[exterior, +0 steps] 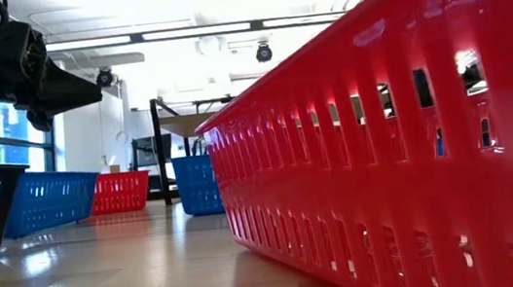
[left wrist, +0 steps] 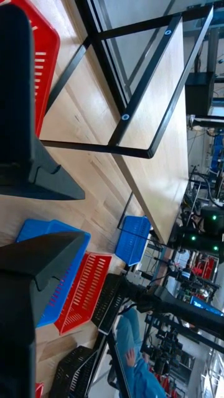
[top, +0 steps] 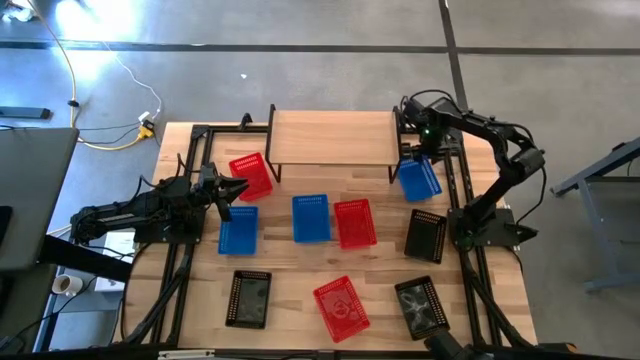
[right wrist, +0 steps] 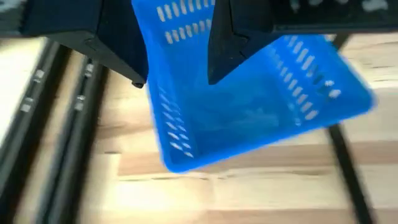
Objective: Stack baskets on shelf by color
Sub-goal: Put the right blue bin on the shelf
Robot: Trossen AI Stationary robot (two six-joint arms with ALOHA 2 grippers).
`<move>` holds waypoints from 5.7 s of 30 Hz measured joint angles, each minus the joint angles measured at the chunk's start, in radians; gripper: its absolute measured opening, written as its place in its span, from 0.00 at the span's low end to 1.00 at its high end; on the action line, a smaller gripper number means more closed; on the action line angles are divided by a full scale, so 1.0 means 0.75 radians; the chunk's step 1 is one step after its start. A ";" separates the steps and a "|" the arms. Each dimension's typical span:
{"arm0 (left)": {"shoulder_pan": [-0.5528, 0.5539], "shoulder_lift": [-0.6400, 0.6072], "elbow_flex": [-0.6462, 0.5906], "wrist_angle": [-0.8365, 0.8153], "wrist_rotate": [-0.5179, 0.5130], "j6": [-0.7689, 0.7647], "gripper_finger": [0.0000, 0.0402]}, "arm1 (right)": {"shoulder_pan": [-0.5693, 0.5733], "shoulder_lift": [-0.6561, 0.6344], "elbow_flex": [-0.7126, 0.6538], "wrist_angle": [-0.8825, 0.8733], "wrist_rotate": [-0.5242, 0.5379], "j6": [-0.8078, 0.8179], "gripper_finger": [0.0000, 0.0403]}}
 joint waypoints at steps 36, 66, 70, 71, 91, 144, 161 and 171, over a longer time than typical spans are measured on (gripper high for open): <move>0.000 0.000 0.000 0.000 -0.006 0.000 0.20 | -0.010 -0.002 0.168 0.011 0.282 -1.182 0.37; 0.000 0.000 0.000 0.000 -0.005 -0.004 0.20 | -0.005 0.002 0.041 0.142 0.034 -1.893 0.37; 0.000 0.000 0.000 0.001 -0.005 -0.004 0.20 | -0.005 0.003 0.017 0.221 0.050 -1.897 0.37; 0.000 0.000 0.000 0.001 -0.005 -0.004 0.20 | -0.005 0.003 0.012 0.240 0.049 -1.898 0.37; 0.000 0.000 0.000 0.001 -0.004 -0.004 0.20 | -0.013 0.151 0.010 0.249 0.090 -1.861 0.29; 0.000 0.000 0.000 0.001 -0.004 0.000 0.20 | -0.010 -0.528 0.012 -0.081 0.275 -1.384 0.00; 0.000 0.000 0.000 0.000 -0.004 0.000 0.20 | 0.025 -0.527 0.324 -0.216 0.463 -1.408 0.00; 0.000 0.000 0.000 0.001 -0.004 0.000 0.20 | 0.025 -0.527 0.569 -0.212 0.470 -1.369 0.00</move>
